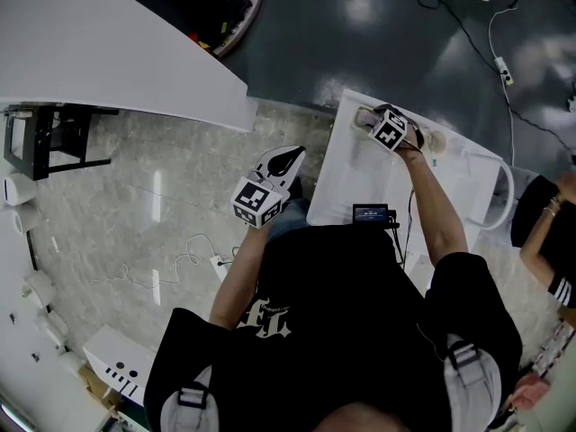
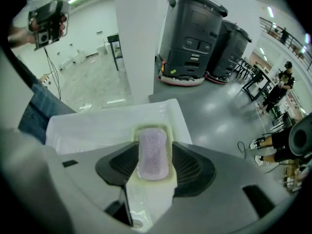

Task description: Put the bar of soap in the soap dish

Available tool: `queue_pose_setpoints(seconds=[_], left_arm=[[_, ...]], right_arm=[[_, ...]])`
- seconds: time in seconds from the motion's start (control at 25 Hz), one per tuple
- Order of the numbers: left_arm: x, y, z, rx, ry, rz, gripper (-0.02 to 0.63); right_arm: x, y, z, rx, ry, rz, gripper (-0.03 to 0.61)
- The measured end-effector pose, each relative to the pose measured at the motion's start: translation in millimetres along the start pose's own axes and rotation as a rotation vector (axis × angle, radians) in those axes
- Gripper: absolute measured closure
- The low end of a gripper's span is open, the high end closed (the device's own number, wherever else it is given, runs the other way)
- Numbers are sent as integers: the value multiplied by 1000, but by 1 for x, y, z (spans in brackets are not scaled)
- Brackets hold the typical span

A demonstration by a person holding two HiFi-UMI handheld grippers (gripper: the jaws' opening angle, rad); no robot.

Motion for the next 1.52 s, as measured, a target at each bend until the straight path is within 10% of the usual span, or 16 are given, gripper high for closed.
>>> queue_pose_setpoints(seconds=[0.48, 0.64, 1.52], left_arm=[[-21, -29, 16, -22, -56, -99, 606], [-37, -46, 25, -14, -103, -169, 605], [-188, -89, 9, 39, -220, -527, 604]], right_arm=[[84, 125, -23, -471, -256, -287, 382], [115, 161, -43, -590, -332, -362, 501], [232, 242, -146, -847, -640, -591, 569]])
Point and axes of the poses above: the fingertips, and each gripper's own axes: y backward along the fingers, x to its left, z out of its top, the point moved 5 cm from there along y, backward along the fingers, and after that the axes turned 10 degrees about z, right-handed, at the moved point
